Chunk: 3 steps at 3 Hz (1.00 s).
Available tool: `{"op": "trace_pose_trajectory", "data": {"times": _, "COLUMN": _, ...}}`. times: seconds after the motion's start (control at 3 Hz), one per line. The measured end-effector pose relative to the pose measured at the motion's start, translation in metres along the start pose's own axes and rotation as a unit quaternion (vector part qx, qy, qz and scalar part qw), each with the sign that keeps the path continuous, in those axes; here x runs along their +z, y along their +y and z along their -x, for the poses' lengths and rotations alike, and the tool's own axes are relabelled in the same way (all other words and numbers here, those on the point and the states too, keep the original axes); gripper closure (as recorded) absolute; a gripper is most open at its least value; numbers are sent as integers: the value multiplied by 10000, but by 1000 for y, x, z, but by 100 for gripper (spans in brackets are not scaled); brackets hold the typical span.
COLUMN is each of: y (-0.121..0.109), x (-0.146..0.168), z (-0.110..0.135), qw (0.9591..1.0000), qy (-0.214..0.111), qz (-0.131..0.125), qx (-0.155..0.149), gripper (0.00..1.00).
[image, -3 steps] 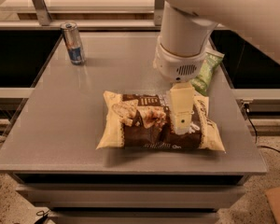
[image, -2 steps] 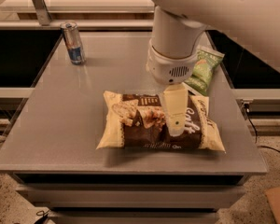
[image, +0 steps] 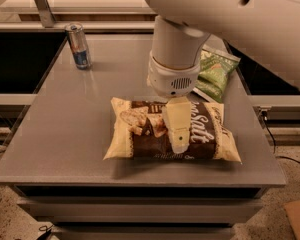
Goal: Move brown chip bag near redbull can
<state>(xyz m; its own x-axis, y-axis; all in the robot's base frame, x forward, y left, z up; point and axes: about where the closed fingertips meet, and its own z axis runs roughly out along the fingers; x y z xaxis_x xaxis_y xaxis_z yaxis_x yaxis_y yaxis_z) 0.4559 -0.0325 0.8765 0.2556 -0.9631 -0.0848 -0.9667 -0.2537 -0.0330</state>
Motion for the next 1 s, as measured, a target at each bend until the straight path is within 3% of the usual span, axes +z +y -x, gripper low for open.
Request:
{"op": "trace_pose_trajectory", "data": {"times": 0.33, "y": 2, "x": 8, "z": 9, "qw": 9999, "qy": -87, "qz": 110, "qx": -72, "gripper": 18}}
{"op": "trace_pose_trajectory", "data": {"times": 1.0, "y": -2, "x": 8, "z": 19, "qw": 9996, "qy": -246, "qz": 150, "qx": -54, "gripper": 64}}
